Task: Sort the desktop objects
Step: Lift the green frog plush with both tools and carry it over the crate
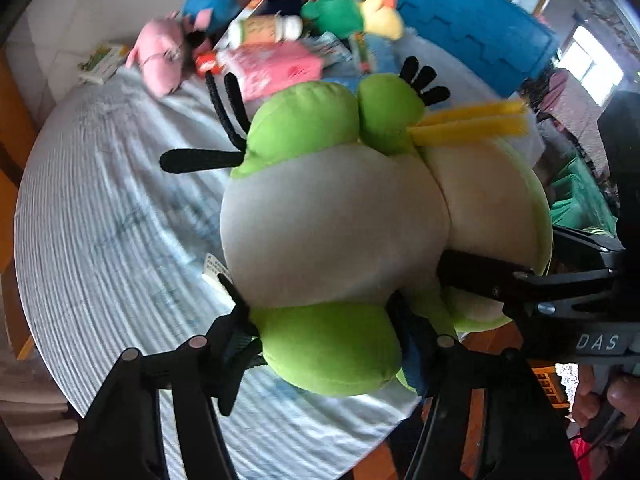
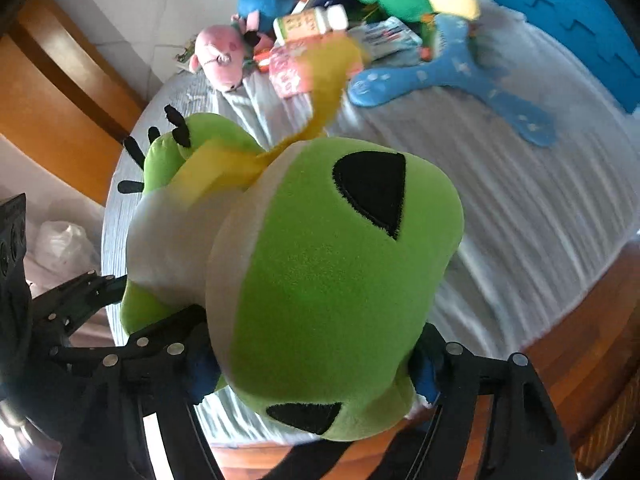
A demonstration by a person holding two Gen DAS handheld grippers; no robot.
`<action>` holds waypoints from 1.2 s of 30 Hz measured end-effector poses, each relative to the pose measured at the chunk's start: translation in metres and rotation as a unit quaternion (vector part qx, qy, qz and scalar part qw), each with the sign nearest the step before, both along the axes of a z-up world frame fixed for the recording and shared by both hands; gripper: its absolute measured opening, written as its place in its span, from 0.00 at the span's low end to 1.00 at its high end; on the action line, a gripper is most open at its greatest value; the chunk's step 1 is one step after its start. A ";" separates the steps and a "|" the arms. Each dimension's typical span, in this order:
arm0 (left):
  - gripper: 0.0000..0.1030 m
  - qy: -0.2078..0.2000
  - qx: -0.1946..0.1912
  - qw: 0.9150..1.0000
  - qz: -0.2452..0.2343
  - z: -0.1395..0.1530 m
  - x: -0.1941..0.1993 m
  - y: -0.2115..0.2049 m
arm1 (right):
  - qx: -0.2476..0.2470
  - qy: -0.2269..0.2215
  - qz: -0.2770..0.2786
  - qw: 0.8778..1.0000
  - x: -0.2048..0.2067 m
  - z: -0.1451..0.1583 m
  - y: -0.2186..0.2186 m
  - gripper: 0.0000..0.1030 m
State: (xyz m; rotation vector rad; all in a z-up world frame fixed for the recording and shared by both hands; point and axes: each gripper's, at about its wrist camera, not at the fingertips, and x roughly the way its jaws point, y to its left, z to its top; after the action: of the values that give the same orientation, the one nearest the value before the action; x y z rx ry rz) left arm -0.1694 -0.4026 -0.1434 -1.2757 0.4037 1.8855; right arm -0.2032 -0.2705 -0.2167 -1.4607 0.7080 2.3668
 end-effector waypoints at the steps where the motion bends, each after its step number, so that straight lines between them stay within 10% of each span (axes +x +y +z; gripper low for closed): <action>1: 0.61 0.009 0.012 1.000 0.001 0.009 0.004 0.006 | 0.011 0.007 -0.003 1.000 0.008 0.008 0.003 0.73; 22: 0.61 0.101 0.069 0.988 0.095 0.113 0.070 0.181 | 0.072 0.111 0.061 0.989 0.054 0.118 0.172 0.73; 36: 0.61 0.167 0.115 0.978 0.050 0.169 0.070 0.358 | 0.120 0.172 0.033 0.977 0.085 0.177 0.331 0.74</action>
State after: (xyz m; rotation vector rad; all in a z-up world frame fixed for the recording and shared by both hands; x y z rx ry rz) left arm -0.0990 -0.0445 0.0258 -0.8409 0.2871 2.1695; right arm -0.1184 0.0604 -0.0397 -1.0024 0.4293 2.6786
